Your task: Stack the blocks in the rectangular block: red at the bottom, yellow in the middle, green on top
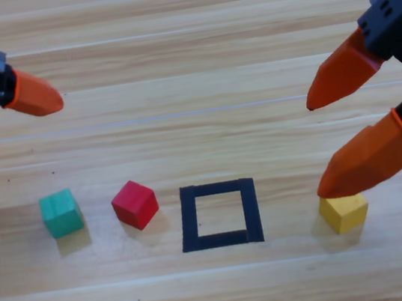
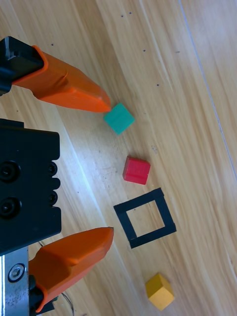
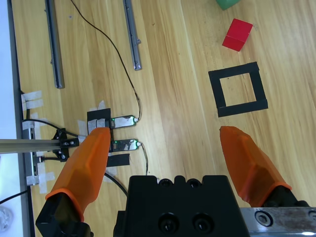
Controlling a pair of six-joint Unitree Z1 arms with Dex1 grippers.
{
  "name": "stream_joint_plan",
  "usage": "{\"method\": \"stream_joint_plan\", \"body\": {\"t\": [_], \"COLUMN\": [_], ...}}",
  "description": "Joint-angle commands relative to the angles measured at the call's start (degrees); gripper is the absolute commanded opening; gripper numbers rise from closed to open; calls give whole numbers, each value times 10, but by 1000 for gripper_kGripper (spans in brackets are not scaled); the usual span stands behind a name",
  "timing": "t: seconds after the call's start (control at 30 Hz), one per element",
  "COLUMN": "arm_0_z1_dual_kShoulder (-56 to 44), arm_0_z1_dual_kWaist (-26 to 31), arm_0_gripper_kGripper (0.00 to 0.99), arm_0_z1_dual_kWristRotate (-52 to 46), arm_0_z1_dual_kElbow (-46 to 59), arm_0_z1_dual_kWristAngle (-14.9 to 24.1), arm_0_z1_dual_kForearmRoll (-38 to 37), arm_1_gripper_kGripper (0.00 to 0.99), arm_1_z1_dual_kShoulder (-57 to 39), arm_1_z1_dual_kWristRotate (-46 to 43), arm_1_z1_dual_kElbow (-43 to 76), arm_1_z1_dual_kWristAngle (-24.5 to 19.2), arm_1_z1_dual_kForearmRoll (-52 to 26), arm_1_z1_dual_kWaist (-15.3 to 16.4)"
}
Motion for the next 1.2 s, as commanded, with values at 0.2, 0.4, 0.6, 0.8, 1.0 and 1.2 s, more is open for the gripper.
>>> {"method": "stream_joint_plan", "body": {"t": [0.2,0.4,0.6,0.8,1.0,1.2], "arm_0_z1_dual_kShoulder": [3,-18,69,154,209,248], "arm_0_z1_dual_kWaist": [18,18,18,21,21,21], "arm_0_gripper_kGripper": [990,990,990,989,989,971], "arm_0_z1_dual_kWristRotate": [22,40,41,-12,-46,-62], "arm_0_z1_dual_kElbow": [-27,-51,-126,-153,-140,-148], "arm_0_z1_dual_kWristAngle": [1,-10,-18,-21,-23,-24], "arm_0_z1_dual_kForearmRoll": [46,80,140,169,172,170], "arm_1_gripper_kGripper": [985,985,986,986,985,985], "arm_1_z1_dual_kShoulder": [-17,-23,16,48,123,211], "arm_1_z1_dual_kWristRotate": [13,124,222,265,343,361], "arm_1_z1_dual_kElbow": [17,16,10,16,16,12], "arm_1_z1_dual_kWristAngle": [-16,-176,-312,-324,-337,-315], "arm_1_z1_dual_kForearmRoll": [-17,-24,-33,-35,-38,-48], "arm_1_z1_dual_kWaist": [16,-15,-42,-58,-58,-58]}}
